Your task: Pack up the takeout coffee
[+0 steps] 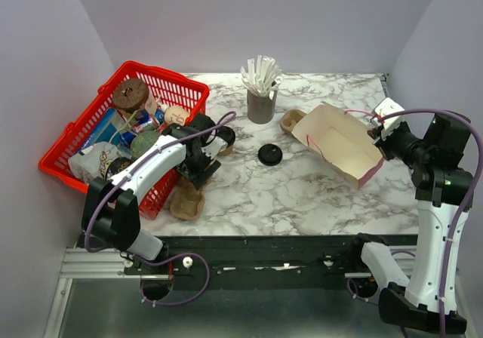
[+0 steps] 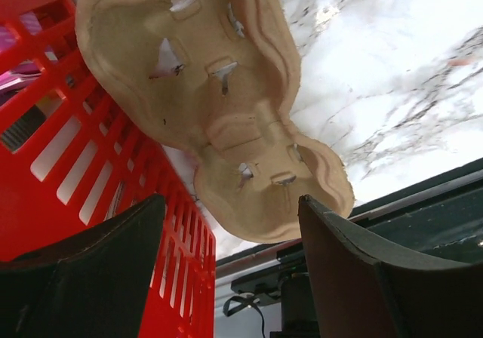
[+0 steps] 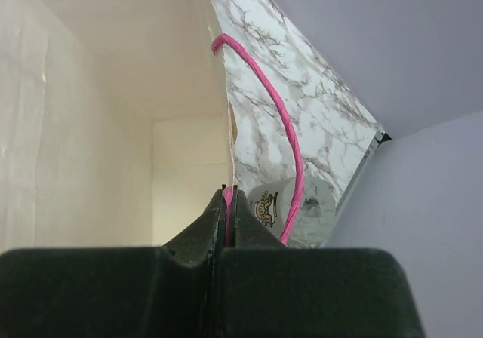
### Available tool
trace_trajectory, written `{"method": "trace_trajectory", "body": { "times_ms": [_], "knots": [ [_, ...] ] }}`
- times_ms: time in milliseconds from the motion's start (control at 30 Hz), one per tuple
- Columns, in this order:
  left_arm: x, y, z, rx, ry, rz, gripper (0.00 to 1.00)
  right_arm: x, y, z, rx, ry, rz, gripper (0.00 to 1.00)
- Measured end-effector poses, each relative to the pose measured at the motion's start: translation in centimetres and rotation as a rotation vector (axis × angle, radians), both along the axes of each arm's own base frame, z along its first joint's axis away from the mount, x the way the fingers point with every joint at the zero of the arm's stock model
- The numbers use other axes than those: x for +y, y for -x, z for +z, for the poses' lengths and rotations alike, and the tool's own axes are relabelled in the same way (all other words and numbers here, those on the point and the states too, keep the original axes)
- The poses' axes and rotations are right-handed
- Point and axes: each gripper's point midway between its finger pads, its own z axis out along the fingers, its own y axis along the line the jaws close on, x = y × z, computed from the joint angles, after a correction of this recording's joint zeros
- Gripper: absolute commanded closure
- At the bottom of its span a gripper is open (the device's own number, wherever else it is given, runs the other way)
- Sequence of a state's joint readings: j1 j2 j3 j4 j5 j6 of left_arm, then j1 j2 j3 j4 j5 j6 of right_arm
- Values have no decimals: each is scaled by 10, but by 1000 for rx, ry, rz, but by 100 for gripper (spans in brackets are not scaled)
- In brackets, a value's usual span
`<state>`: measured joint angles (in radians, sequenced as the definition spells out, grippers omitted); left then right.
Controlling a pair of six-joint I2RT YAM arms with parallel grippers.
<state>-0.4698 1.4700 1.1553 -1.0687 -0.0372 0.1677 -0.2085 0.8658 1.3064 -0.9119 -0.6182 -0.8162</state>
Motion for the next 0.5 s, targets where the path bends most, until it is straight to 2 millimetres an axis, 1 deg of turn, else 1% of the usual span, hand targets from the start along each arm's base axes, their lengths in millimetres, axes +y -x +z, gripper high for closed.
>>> {"method": "trace_trajectory", "body": {
  "times_ms": [100,267,367,500],
  "knots": [
    [5,-7,-3,29,-2,32,22,0,0,0,2,-4,-2,99],
    [1,-22,9,38,82,82,25,0,-1,0,3,-14,-6,99],
    [-3,-20,10,61,123,94,27,0,-3,1,0,-22,-11,99],
    [0,-11,0,98,122,130,29,0,-3,0,3,-26,-12,99]
  ]
}}
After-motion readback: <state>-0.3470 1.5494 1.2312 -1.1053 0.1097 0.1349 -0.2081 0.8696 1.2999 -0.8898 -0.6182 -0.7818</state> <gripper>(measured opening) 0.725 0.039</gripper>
